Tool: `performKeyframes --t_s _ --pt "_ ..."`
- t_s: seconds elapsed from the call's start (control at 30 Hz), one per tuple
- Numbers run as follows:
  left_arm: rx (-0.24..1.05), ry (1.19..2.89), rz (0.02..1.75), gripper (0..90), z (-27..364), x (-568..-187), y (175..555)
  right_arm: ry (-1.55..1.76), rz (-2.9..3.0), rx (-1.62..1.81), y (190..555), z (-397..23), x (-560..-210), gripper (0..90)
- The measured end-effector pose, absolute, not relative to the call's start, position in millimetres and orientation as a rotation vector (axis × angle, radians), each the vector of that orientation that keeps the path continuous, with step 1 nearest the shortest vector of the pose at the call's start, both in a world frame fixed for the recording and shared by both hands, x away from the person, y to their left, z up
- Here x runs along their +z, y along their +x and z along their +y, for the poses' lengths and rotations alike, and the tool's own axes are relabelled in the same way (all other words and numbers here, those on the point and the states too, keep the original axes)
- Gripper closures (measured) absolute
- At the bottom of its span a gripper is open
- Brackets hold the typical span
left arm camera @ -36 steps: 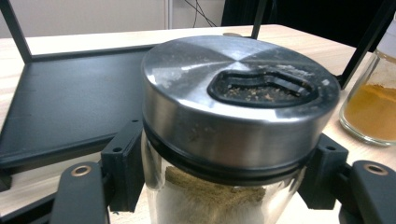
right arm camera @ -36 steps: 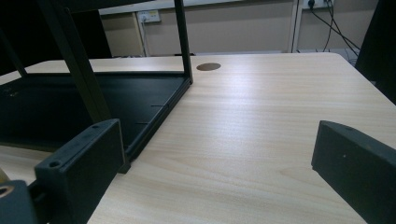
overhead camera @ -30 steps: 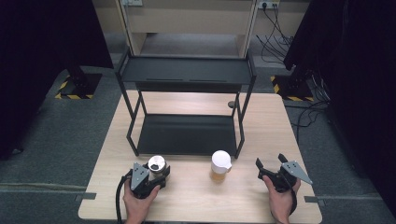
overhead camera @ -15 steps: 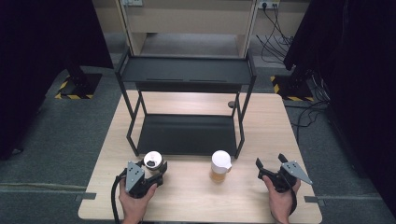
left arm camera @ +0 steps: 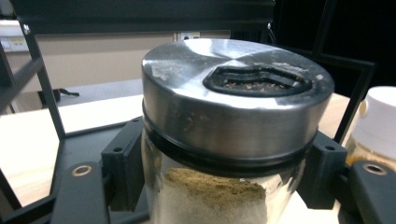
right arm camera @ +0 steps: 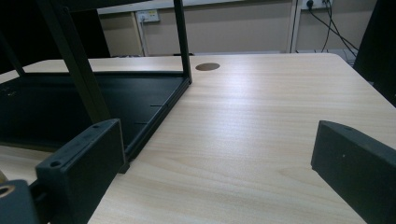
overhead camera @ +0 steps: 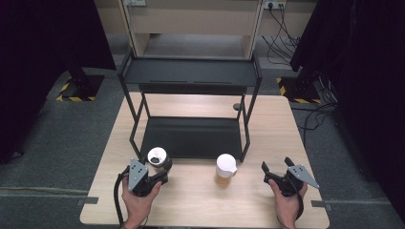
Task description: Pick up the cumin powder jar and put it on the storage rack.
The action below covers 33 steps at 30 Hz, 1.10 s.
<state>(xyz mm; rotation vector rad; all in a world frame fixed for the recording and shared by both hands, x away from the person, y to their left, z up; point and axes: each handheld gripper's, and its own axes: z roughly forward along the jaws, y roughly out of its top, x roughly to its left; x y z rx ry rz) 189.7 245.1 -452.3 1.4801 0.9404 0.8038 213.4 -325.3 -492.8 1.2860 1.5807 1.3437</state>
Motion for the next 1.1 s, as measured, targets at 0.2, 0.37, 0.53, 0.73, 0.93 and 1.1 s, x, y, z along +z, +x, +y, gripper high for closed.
performKeyframes --t_s 0.2,0.37,0.53,0.73,0.93,1.1 --pt "0.824 1.456 0.919 30.3 243.1 -441.2 193.0 1.286 1.58 1.344 213.3 -325.3 -492.9 2.9" --pt "0.836 1.438 0.903 30.4 241.6 -434.6 194.9 1.285 1.58 1.345 213.3 -325.4 -493.0 2.9" --pt "0.853 1.422 0.882 30.4 239.8 -425.5 198.2 1.284 1.581 1.344 213.3 -325.4 -493.0 3.0" --pt "0.871 1.397 0.866 30.5 237.7 -412.2 204.2 1.283 1.582 1.343 213.3 -325.2 -492.9 3.0" --pt "0.89 1.391 0.856 30.5 235.6 -400.7 211.7 1.284 1.581 1.345 213.3 -325.6 -493.0 3.0" --pt "0.896 1.393 0.853 30.5 235.4 -392.8 218.4 1.282 1.582 1.345 213.3 -325.6 -493.0 3.1"
